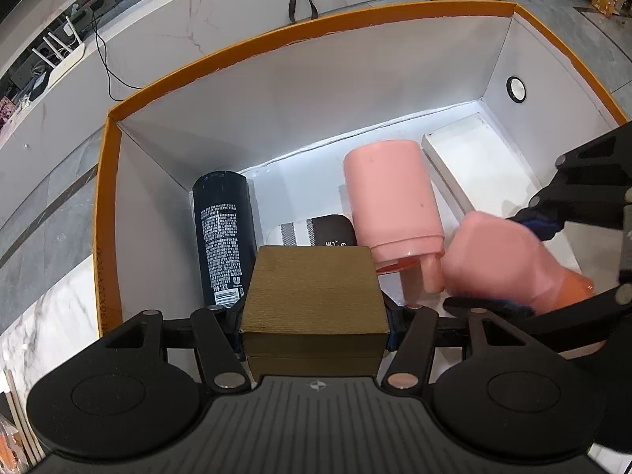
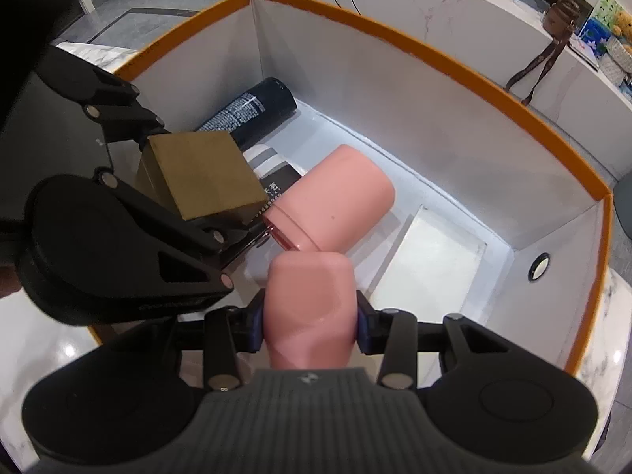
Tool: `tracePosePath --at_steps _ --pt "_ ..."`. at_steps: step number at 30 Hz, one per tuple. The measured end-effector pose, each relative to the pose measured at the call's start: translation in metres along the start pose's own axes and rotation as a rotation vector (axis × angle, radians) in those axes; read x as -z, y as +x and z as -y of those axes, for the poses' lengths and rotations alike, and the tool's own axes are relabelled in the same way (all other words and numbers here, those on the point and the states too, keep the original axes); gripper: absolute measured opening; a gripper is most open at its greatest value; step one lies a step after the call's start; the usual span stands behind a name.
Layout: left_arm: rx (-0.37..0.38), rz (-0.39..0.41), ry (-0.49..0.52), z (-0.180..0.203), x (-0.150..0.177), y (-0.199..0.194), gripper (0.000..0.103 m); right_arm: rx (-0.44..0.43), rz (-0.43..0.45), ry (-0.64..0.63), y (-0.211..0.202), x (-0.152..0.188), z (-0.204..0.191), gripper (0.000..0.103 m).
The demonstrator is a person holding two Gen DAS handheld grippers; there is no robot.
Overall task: Organize rigid objects
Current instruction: 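Lower the cube into the box with the left tool while the right tool lowers the pink bottle, then open both tools and withdraw them upward from the orange box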
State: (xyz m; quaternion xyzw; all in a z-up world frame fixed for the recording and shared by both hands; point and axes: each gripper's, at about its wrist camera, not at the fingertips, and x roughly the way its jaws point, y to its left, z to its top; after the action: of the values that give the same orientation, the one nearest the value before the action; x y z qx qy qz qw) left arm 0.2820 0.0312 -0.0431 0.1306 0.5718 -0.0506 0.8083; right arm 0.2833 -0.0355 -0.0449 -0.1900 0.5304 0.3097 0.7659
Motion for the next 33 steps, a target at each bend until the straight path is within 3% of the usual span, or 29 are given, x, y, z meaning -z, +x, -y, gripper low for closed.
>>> tracePosePath --at_steps 20,33 --pt "-0.017 -0.005 -0.013 -0.005 0.000 -0.009 0.075 0.025 -0.019 -0.013 0.002 -0.006 -0.005 0.048" --pt "-0.033 0.049 -0.018 -0.004 -0.008 -0.056 0.075 0.056 0.030 -0.026 -0.035 -0.009 -0.010 0.052"
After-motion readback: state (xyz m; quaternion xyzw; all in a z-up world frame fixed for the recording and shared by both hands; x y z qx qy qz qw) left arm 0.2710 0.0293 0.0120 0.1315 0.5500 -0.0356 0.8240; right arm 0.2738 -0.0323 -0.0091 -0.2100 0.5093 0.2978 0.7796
